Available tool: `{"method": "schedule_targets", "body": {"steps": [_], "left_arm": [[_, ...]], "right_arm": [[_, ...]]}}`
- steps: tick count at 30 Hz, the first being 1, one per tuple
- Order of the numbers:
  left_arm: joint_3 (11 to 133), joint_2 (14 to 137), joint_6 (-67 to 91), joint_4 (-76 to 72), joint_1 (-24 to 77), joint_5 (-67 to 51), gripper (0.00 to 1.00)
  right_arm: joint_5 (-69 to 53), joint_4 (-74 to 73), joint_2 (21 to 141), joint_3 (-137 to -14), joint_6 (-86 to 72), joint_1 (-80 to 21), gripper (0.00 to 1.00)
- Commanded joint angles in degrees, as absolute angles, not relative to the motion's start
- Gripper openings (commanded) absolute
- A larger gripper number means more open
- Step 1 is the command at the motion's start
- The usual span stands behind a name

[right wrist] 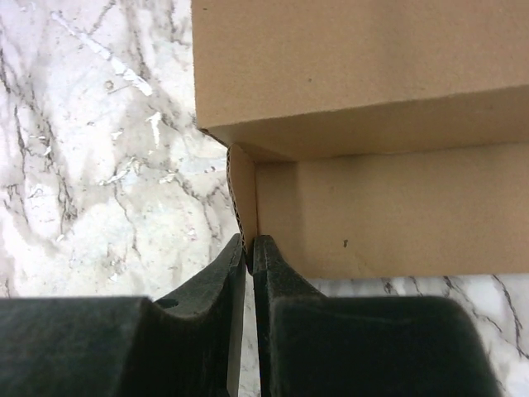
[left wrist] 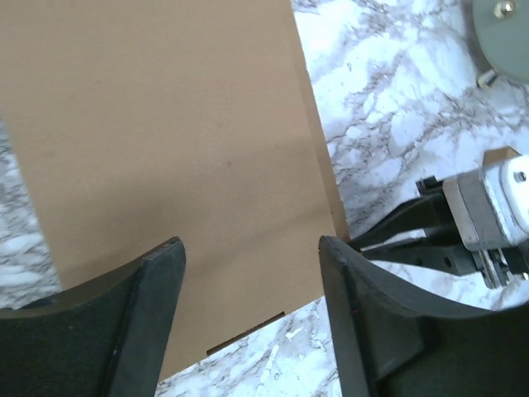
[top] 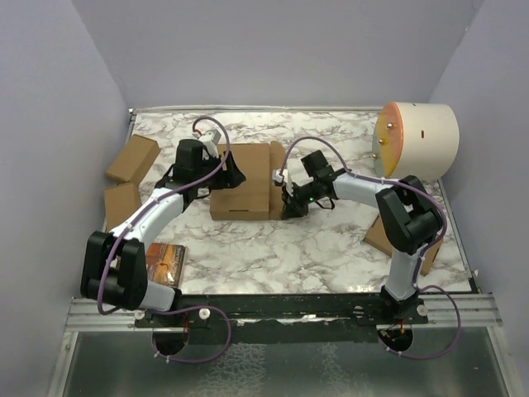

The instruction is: Fold the paper box

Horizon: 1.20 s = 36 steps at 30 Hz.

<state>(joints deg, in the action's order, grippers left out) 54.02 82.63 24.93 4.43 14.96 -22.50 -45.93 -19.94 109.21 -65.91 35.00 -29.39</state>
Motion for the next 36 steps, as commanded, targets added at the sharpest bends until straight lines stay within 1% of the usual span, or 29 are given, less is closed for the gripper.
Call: {"method": "schedule_targets", "body": {"steps": [1,2,4,7,10,12,16,19,20,22,23,25,33,36], "left_arm": [[50.24,76.6,22.32,3.55,14.29,-14.62,0.72],[49.82,76.16,21.93,3.74,14.17,-14.67,0.74],[49.58,76.02,21.21,4.56,13.86,-15.1,0.75],[48.96,76.15,21.19,4.64,12.66,-16.63,0.76],[48.13,75.79,21.81,3.39,11.15,-18.04,0.76],[47.84,75.36,22.24,2.7,9.93,-18.79,0.76],[48.11,75.78,22.46,2.19,7.75,-19.63,0.77],[48.95,77.6,23.3,2.81,6.57,-20.23,0.77],[49.17,78.19,23.51,2.94,6.33,-20.47,0.77],[49.51,79.21,23.68,2.91,6.16,-20.45,0.77],[49.78,79.57,23.5,2.89,6.03,-20.08,0.77],[50.88,80.73,22.38,3.82,6.06,-18.68,0.77],[53.39,85.73,19.42,6.84,5.72,-18.23,0.75],[53.61,86.96,19.23,7.25,5.64,-18.77,0.74]], "right_arm": [[-48.85,-21.58,106.41,-64.46,37.89,-30.79,0.11],[-49.3,-22.59,106.36,-64.35,38.95,-31.15,0.13],[-50.1,-24.85,106.23,-64.41,40.82,-31.46,0.23],[-49.26,-26.63,105.6,-65.16,41.72,-31.28,0.36],[-50.08,-28.76,104.53,-66.91,42.48,-29.58,0.46],[-50.72,-29.83,103.38,-67.85,43.19,-27.8,0.49],[-52.29,-28.61,101.39,-69.76,41.33,-23.35,0.52],[-46.81,-20.57,102.22,-71.75,31.39,-21.19,0.53],[-44.25,-17.05,102.85,-72.69,26.66,-20.72,0.55],[-39.85,-10.63,105.6,-75.24,18.36,-19.93,0.63],[-38.82,-9.2,107.64,-77.85,15.42,-19.61,0.65],[-40.33,-10.23,113.0,-84.61,13.03,-19.19,0.65],[-43.27,-20.35,135.52,-116.67,7.57,-18.28,0.65],[-40.26,-19.96,140.37,-122.11,3.65,-17.49,0.62]]}}
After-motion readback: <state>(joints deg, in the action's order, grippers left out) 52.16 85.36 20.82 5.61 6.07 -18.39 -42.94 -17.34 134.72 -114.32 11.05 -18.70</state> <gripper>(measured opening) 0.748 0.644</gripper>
